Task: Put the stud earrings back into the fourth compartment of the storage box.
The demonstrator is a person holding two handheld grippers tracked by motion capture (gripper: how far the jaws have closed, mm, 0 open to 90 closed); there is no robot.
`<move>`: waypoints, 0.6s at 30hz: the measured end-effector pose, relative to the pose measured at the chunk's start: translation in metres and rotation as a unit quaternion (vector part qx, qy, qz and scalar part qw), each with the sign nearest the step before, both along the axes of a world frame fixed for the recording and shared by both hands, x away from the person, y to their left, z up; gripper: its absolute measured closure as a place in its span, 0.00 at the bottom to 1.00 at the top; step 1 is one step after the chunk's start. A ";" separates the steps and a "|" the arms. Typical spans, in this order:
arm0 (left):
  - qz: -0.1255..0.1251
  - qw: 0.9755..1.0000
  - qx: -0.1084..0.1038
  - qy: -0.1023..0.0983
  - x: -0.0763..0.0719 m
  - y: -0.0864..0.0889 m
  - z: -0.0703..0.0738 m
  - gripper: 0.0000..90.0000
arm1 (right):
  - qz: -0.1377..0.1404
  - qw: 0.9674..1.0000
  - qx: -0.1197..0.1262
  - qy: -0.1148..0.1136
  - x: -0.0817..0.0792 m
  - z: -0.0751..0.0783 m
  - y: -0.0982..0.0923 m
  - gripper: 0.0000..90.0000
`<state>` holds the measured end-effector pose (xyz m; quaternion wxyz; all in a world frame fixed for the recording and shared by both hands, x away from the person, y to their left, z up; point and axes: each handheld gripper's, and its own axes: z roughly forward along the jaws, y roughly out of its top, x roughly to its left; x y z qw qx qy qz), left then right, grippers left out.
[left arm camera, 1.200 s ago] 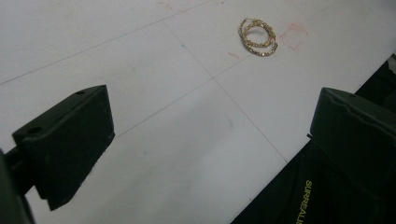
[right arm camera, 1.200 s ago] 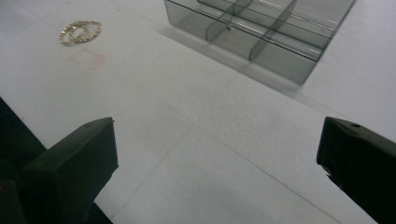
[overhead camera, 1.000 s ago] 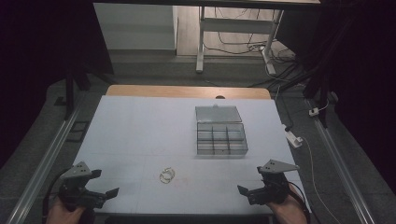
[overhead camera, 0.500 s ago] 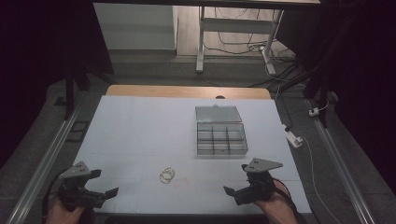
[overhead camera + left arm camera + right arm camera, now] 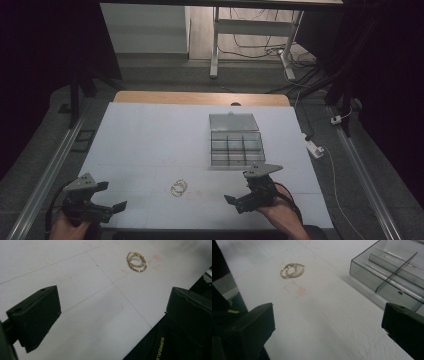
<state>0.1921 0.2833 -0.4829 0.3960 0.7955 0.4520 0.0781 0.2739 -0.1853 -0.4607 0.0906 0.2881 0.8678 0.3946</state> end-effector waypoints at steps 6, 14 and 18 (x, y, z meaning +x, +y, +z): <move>0.000 1.000 0.001 0.001 0.000 0.000 0.000 0.00 | 0.012 1.000 -0.010 0.005 0.006 -0.003 0.018 0.00; 0.000 1.000 0.000 0.001 0.000 0.000 0.000 0.00 | 0.031 0.999 -0.030 0.014 0.013 -0.006 0.047 0.00; -0.001 1.000 0.000 0.001 0.000 0.000 0.000 0.00 | 0.043 0.998 -0.035 0.017 0.016 -0.009 0.059 0.00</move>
